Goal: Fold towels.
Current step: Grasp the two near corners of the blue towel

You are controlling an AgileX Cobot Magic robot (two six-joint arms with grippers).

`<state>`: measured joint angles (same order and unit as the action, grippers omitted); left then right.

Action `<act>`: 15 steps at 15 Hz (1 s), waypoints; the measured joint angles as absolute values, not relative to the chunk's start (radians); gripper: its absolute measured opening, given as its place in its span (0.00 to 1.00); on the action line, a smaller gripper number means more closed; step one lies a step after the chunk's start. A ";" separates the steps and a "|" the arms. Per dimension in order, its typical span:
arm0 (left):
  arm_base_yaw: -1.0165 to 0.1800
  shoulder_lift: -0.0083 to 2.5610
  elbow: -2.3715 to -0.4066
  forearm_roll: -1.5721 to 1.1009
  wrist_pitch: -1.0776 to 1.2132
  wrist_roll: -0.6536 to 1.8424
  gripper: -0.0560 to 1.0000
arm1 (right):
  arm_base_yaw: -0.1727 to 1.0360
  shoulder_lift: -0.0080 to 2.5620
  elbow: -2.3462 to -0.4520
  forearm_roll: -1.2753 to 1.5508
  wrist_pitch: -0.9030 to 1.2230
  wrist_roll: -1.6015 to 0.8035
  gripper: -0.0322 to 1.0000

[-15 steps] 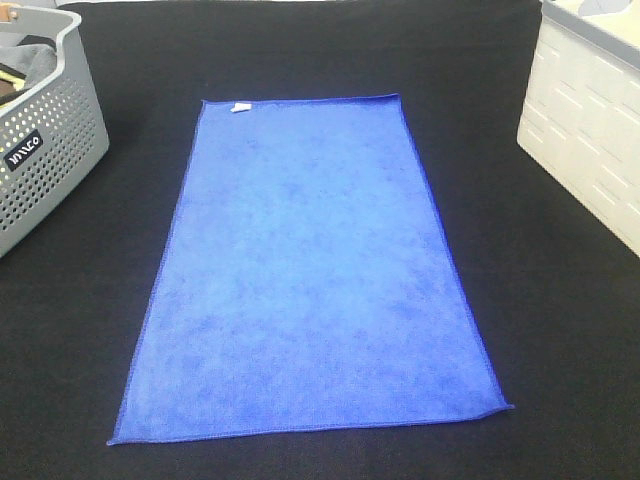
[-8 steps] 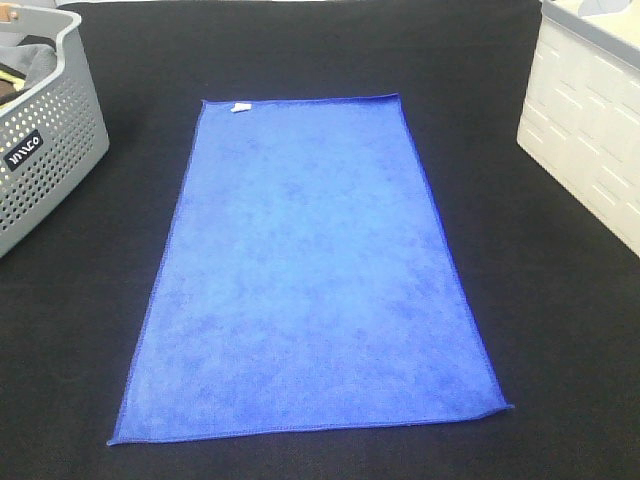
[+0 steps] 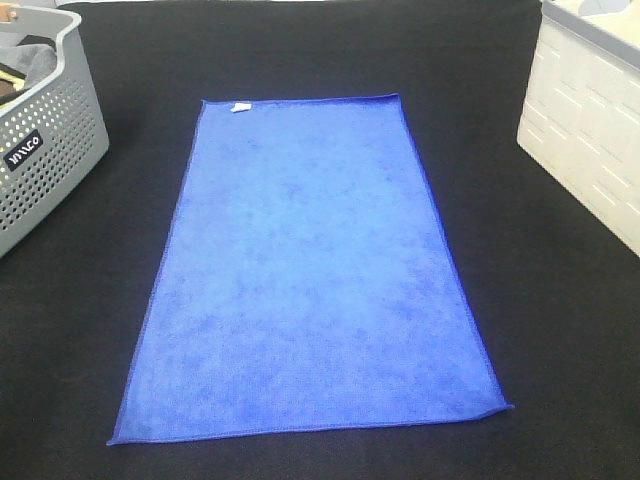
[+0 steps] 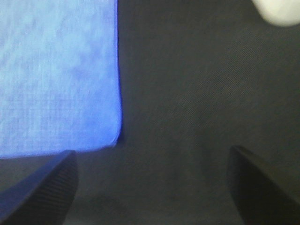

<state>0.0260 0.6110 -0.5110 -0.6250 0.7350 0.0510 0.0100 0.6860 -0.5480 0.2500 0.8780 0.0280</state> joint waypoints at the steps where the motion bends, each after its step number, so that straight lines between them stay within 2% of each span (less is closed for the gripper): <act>1: 0.026 0.684 -0.511 -0.654 0.738 0.095 0.72 | 0.010 0.752 -0.548 0.284 0.876 0.008 0.81; 4: 0.026 0.981 -0.511 -0.784 0.755 0.284 0.72 | 0.010 1.007 -0.548 0.461 0.859 -0.199 0.81; 10: 0.026 1.251 -0.511 -0.907 0.753 0.467 0.72 | 0.010 1.235 -0.548 0.686 0.785 -0.424 0.80; 15: -0.105 1.453 -0.511 -0.946 0.592 0.515 0.72 | 0.010 1.414 -0.549 0.872 0.700 -0.606 0.79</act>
